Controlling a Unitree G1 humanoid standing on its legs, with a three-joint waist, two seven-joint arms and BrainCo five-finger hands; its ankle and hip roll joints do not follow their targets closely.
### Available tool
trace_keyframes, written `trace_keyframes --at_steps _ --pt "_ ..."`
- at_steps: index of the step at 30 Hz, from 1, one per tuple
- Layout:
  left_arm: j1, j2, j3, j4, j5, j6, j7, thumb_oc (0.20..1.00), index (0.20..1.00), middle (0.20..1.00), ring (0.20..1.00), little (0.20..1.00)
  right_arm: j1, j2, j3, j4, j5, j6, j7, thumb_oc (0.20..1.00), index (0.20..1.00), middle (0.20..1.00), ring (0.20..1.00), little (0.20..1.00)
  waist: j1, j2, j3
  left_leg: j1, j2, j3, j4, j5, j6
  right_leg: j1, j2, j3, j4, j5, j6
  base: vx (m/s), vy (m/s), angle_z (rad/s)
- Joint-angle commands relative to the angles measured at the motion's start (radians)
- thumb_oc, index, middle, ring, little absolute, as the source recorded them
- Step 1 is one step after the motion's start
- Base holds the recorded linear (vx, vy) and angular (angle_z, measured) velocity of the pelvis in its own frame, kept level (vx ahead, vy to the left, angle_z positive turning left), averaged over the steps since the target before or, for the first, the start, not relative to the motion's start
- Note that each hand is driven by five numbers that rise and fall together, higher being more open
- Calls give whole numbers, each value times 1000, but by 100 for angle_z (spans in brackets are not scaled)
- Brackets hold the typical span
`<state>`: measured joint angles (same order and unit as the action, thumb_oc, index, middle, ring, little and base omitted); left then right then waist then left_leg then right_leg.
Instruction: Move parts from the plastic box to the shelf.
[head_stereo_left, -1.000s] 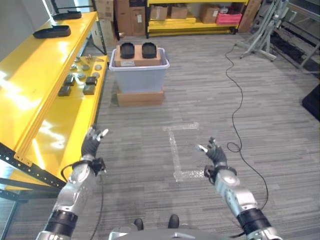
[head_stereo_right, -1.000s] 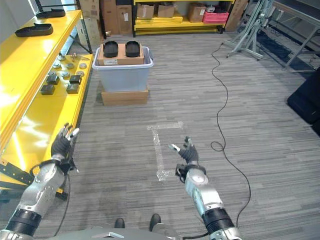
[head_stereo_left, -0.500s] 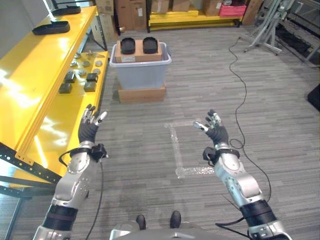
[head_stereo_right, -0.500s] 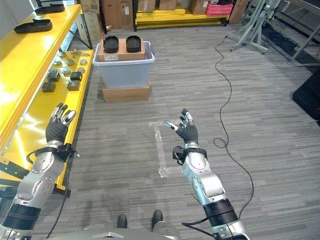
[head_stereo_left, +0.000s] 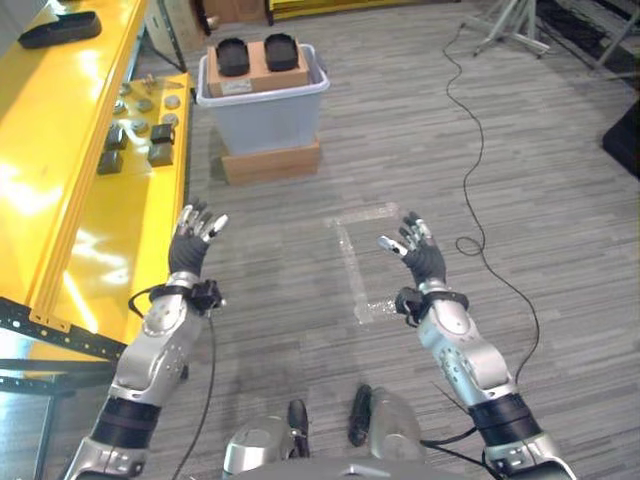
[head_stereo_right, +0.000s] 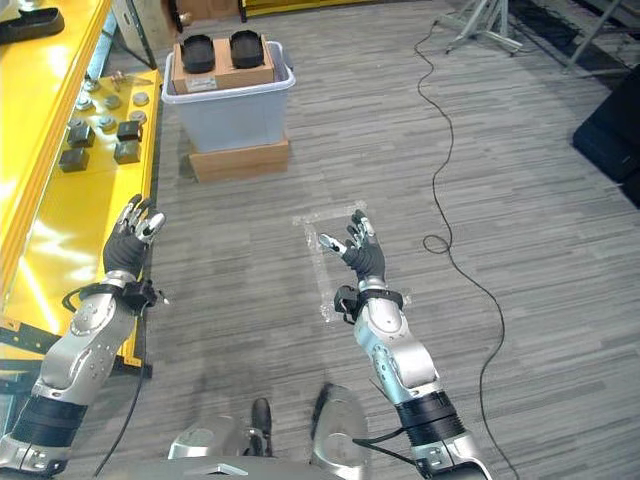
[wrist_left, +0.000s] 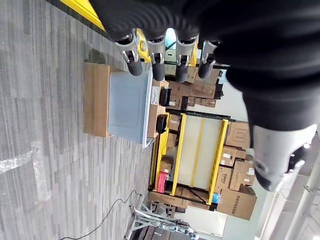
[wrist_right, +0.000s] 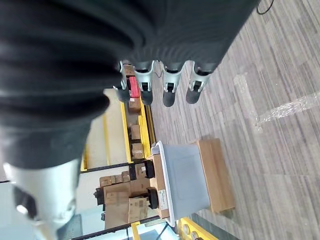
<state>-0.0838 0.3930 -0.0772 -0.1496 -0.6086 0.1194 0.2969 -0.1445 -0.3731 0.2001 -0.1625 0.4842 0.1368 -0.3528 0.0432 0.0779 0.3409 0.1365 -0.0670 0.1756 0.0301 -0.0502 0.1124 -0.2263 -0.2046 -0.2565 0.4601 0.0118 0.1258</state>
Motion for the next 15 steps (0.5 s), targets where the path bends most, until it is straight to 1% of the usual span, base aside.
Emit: trace_keyframes --at_steps 1,3,5,6,7,8,9,10,12,13,14,15 --pt "16 30 23 -98 -17 -57 -23 1000 1000 1000 1000 1000 -29 -10 -35 -41 16 -49 33 1000 1000 1000 1000 1000 5 -48 -62 43 -61 -131 47 -150 -2 104 3 30 -424 153 38 508 -229 -17" --pt "23 28 15 -92 -17 -66 -31 1000 1000 1000 1000 1000 -23 -22 -51 -41 31 -44 44 1000 1000 1000 1000 1000 0 -55 -65 59 -59 -138 59 -168 -7 95 -12 35 -539 195 52 429 -166 -1" --pt "31 27 11 -83 -24 -77 -44 1000 1000 1000 1000 1000 -12 -26 -67 -45 32 -41 60 1000 1000 1000 1000 1000 -5 -56 -66 73 -51 -134 68 -183 -8 69 -26 36 -547 214 61 419 -189 21" --pt "43 27 16 -79 -23 -92 -63 1000 1000 1000 1000 1000 7 -31 -83 -55 38 -41 78 1000 1000 1000 1000 1000 -13 -60 -68 89 -43 -134 80 -202 -8 64 -28 45 -536 230 64 464 -231 29" --pt "54 23 17 -72 -18 -111 -80 1000 1000 1000 1000 1000 19 -38 -88 -60 41 -45 86 1000 1000 1000 1000 1000 -18 -65 -74 96 -37 -137 87 -212 -14 81 -22 48 -537 214 61 650 -321 46" --pt "63 19 12 -62 -28 -140 -86 1000 1000 1000 1000 1000 31 -49 -91 -57 38 -50 100 1000 1000 1000 1000 1000 -28 -72 -90 103 -26 -140 105 -222 -29 94 -9 55 -510 195 54 557 -282 47" --pt "65 17 11 -60 -39 -145 -82 1000 1000 1000 1000 1000 34 -56 -93 -56 41 -50 103 1000 1000 1000 1000 1000 -31 -75 -94 107 -20 -139 121 -233 -34 93 -6 58 -474 185 52 673 -349 44" --pt "64 14 7 -58 -66 -148 -64 1000 1000 1000 1000 1000 31 -69 -96 -54 46 -43 112 1000 1000 1000 1000 1000 -39 -76 -103 128 10 -126 150 -213 -56 89 5 57 -421 162 41 497 -272 30" --pt "54 7 0 -56 -107 -155 -40 1000 1000 1000 1000 1000 20 -94 -99 -47 67 -31 121 1000 1000 1000 1000 1000 -56 -66 -113 156 82 -91 213 -119 -103 89 41 39 -346 91 5 445 -267 30" --pt "51 4 0 -56 -120 -154 -32 1000 1000 1000 1000 1000 16 -100 -101 -45 66 -24 125 1000 1000 1000 1000 1000 -61 -63 -115 157 102 -79 241 -82 -116 95 53 34 -335 73 -7 380 -252 19" --pt "49 0 0 -55 -129 -156 -24 1000 1000 1000 1000 1000 11 -110 -104 -43 65 -14 131 1000 1000 1000 1000 1000 -66 -63 -119 151 127 -60 296 -23 -135 110 69 26 -331 52 -24 359 -270 10" --pt "46 -6 -3 -54 -134 -159 -14 1000 1000 1000 1000 1000 4 -119 -102 -36 70 -10 135 1000 1000 1000 1000 1000 -67 -65 -118 130 153 -44 388 42 -158 134 85 15 -336 32 -48 407 -332 1"
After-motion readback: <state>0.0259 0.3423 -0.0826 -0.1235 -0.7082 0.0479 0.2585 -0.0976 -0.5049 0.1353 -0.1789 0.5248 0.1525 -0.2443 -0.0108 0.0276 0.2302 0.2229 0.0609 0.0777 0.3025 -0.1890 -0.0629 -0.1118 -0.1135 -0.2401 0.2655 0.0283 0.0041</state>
